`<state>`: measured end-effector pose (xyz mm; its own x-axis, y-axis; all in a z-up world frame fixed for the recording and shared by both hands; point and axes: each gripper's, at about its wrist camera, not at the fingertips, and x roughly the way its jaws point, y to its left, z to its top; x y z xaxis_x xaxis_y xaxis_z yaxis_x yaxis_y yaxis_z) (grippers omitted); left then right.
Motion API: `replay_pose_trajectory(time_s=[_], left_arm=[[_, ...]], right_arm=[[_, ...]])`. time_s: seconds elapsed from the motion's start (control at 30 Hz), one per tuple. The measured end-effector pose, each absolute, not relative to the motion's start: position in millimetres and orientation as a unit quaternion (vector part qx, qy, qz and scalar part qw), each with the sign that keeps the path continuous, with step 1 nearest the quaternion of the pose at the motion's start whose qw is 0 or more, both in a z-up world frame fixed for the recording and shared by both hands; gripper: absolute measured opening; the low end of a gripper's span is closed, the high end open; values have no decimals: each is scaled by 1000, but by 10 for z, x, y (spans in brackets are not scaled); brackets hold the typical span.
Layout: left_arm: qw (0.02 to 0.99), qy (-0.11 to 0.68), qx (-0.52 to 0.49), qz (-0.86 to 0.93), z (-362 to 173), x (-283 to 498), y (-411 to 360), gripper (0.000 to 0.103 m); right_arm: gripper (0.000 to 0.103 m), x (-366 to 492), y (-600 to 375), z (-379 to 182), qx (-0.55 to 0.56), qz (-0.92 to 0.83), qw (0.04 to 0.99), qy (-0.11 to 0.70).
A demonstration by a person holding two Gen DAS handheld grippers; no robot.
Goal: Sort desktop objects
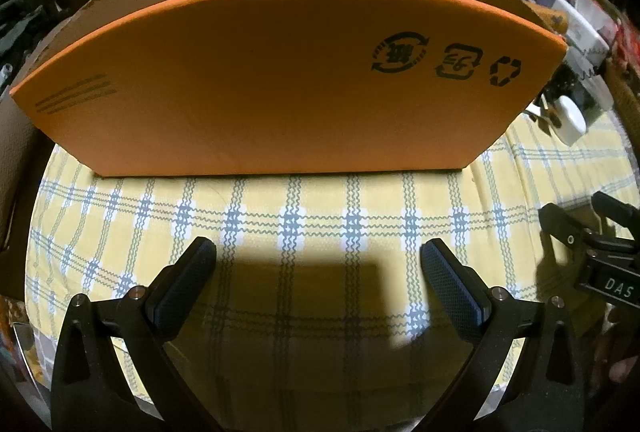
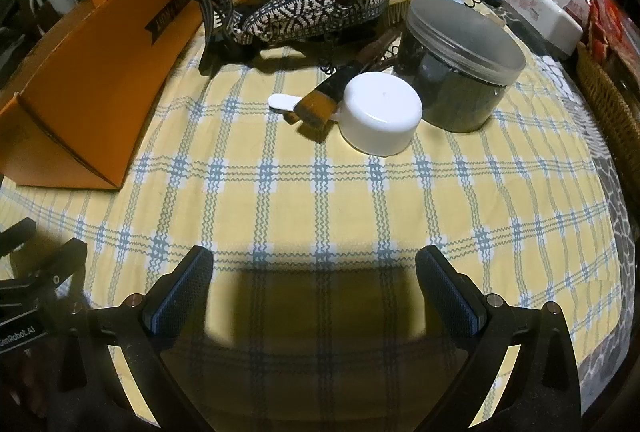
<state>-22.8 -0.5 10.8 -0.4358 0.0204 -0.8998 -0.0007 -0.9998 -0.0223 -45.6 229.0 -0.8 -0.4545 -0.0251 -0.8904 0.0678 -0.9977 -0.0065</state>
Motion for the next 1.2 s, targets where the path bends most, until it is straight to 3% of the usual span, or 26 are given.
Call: replay_pose_trajectory(time_s=[0.47, 0.93, 1.2], left_arm=[[21, -33, -517, 855, 257, -218, -24, 103], [47, -17, -463, 885, 846, -101, 184, 103], [114, -20, -421, 899, 1250, -39, 479, 103]], right_arm=[[103, -482, 2338, 52, 535, -844, 30, 19], [103, -388, 2659, 602, 491, -870, 23, -21], [103, -532, 3226, 1078, 450, -890, 9, -76]])
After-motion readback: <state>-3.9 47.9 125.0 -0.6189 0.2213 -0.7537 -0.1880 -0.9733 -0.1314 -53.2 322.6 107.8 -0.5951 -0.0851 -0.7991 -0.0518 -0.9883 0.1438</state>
